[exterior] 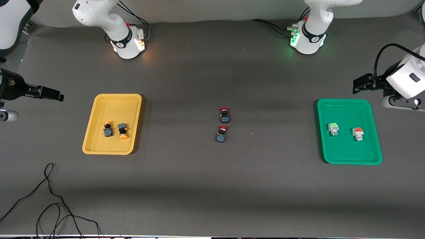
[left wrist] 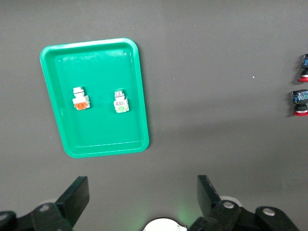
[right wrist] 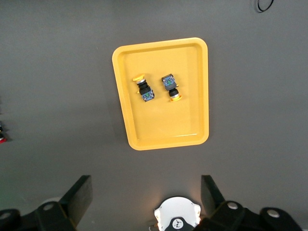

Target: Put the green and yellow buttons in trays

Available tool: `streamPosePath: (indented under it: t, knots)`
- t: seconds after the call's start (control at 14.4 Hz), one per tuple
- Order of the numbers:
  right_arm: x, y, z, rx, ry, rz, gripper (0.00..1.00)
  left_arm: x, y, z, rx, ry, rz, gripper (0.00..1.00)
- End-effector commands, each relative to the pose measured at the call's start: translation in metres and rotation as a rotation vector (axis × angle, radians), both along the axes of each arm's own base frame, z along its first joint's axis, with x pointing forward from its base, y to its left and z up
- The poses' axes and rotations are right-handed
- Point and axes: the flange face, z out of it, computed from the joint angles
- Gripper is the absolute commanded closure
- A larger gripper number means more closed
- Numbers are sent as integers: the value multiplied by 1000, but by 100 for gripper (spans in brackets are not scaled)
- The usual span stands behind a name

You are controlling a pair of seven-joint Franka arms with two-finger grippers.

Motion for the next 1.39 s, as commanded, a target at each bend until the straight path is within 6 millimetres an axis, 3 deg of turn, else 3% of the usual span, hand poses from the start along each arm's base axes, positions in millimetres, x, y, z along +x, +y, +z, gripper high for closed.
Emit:
streamPosePath:
  t: [0.0,0.28,0.63,0.83,1.04,1.32]
  knots:
    - [-4,-10,14,16,16,-3,0,0,2,5,19,-10,-13,0]
    - [-8,-13,16,-16,45,97,0,0,2,5,22,-11,-14,0]
    - [-22,-40,18,32,36,117,0,0,2,5,22,-11,-12,0]
    - [-46,-44,14,17,0,136,0,0,2,5,22,-11,-12,0]
    - [-87,-41,-3,15,-54,149,0,0,2,5,22,-11,-12,0]
    - [-92,-44,-4,7,-75,145,0,0,1,5,22,-11,-14,0]
